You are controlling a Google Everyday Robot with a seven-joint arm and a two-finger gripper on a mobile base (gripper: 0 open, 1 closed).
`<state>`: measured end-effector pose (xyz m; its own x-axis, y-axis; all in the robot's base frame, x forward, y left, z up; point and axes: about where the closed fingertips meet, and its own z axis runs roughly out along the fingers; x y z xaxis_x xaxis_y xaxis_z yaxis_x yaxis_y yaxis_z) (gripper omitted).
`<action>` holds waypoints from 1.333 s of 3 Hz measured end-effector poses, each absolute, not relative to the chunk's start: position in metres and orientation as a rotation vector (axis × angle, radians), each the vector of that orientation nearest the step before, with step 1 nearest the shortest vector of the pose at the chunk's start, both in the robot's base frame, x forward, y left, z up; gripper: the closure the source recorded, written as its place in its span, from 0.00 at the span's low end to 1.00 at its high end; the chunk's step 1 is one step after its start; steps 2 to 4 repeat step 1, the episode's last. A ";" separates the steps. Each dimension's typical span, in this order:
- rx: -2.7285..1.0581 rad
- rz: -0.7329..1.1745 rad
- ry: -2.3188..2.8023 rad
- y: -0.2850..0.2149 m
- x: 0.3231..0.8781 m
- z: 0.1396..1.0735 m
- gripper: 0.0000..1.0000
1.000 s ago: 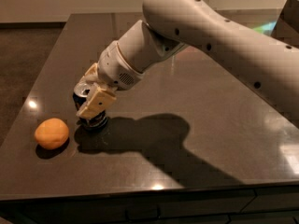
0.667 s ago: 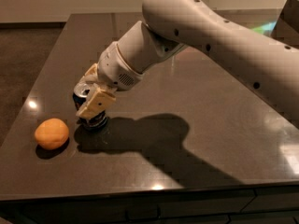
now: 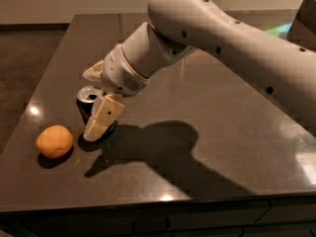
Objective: Move pepsi can near orange
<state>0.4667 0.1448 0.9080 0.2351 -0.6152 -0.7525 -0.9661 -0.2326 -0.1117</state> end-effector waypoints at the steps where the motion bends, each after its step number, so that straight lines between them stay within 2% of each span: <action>1: -1.934 0.785 1.444 0.145 0.467 0.908 0.00; 4: -1.934 0.785 1.444 0.145 0.467 0.908 0.00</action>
Offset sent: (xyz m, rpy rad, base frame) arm 0.0000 0.0000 0.0000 0.0000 0.0000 0.0000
